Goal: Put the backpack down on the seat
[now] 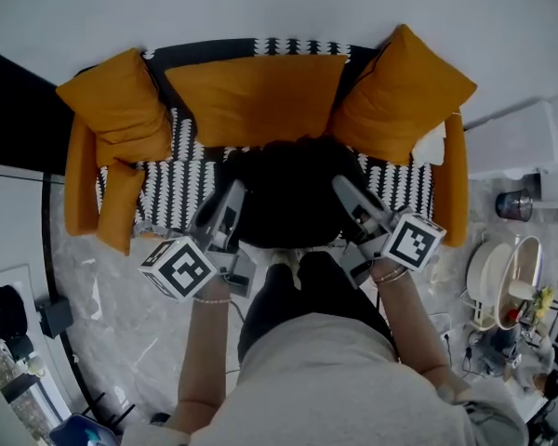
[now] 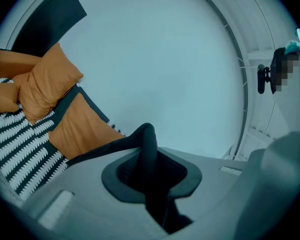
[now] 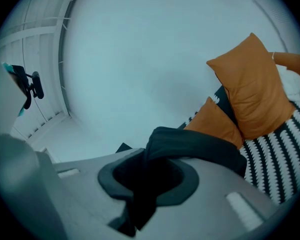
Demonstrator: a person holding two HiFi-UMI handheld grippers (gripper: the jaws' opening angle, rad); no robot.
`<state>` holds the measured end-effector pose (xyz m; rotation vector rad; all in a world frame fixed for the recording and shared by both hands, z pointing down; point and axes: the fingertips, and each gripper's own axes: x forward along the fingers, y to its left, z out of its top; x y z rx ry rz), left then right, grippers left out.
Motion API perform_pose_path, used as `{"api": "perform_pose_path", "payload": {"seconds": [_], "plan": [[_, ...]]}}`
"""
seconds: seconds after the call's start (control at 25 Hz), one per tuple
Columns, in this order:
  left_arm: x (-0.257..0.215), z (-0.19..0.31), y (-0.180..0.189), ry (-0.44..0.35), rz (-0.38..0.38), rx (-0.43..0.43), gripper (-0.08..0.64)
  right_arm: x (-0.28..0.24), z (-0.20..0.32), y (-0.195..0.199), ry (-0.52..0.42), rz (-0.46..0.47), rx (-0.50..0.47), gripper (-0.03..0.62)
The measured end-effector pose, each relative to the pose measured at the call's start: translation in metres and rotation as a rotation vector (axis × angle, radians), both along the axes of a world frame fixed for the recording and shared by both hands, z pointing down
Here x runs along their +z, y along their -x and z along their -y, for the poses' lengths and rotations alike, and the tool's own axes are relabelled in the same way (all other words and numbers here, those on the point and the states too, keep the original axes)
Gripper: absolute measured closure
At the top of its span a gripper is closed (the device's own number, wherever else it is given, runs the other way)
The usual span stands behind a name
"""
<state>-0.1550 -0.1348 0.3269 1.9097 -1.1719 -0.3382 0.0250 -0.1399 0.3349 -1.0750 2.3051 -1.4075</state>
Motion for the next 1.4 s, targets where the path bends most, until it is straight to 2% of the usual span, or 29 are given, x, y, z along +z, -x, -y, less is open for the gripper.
{"api": "perform_pose_path", "payload": {"seconds": [0.32,0.48,0.68,1.04,1.4], "plan": [[0.038,0.049,-0.012,0.052,0.019,-0.022,0.498,0.039,0.046,-0.013,0.077,0.003,-0.029,0.525],[0.061,0.066,-0.025,0.093,0.033,-0.014,0.497,0.063,0.069,-0.022,0.118,0.034,-0.014,0.525],[0.085,0.074,-0.030,0.132,0.051,0.003,0.497,0.085,0.080,-0.026,0.146,0.061,0.019,0.525],[0.148,0.084,-0.030,0.215,0.069,-0.021,0.497,0.150,0.089,-0.025,0.229,0.067,0.003,0.525],[0.203,0.091,-0.028,0.266,0.102,-0.009,0.497,0.201,0.099,-0.023,0.258,0.044,-0.024,0.525]]}}
